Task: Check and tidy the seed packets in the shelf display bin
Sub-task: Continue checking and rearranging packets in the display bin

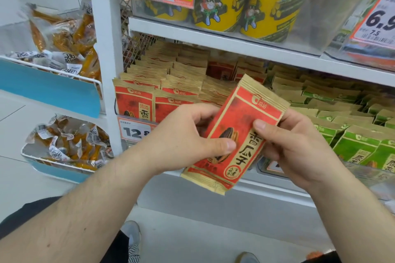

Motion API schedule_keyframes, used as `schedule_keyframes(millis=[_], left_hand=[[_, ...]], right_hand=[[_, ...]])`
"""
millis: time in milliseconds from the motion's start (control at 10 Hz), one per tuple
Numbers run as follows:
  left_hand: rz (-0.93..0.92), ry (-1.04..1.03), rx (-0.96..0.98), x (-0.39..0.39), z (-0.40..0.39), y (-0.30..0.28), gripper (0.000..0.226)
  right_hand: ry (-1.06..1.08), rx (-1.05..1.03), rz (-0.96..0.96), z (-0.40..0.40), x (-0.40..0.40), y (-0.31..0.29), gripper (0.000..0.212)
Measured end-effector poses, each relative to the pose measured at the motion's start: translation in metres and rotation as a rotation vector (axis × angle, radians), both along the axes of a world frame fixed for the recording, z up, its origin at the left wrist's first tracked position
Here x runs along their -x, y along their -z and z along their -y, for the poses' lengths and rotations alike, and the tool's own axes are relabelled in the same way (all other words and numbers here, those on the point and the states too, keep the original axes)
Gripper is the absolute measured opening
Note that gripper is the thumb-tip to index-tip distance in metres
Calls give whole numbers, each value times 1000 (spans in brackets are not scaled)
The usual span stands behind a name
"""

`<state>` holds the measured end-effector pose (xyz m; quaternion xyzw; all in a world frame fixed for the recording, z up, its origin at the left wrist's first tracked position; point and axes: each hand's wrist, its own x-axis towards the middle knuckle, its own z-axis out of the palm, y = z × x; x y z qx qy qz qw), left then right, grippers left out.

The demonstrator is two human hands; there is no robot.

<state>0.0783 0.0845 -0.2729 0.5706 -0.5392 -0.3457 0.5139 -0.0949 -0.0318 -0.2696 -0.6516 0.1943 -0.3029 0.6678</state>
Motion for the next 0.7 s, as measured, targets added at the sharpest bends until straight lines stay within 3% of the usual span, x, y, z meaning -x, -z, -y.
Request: schedule_keyframes(millis=[100, 200, 300, 400, 500, 600, 700], left_hand=[[71, -26, 68, -4, 1, -2, 23], [90, -119, 184, -13, 5, -7, 34], [275, -353, 214, -25, 8, -13, 21], [618, -572, 147, -36, 17, -15, 12], [871, -565, 68, -41, 30, -25, 18], [960, -400, -6, -41, 50, -43, 36], [1095, -252, -129, -43, 77, -53, 45]], right_hand=[[-60, 71, 54, 7, 7, -3, 30], [-19, 115, 126, 14, 17, -16, 39], [96, 195, 238, 22, 32, -30, 35], [189, 229, 250, 35, 47, -37, 62], [301, 293, 254, 47, 58, -38, 97], [352, 364, 251, 39, 59, -36, 83], [273, 483, 306, 83, -84, -206, 80]])
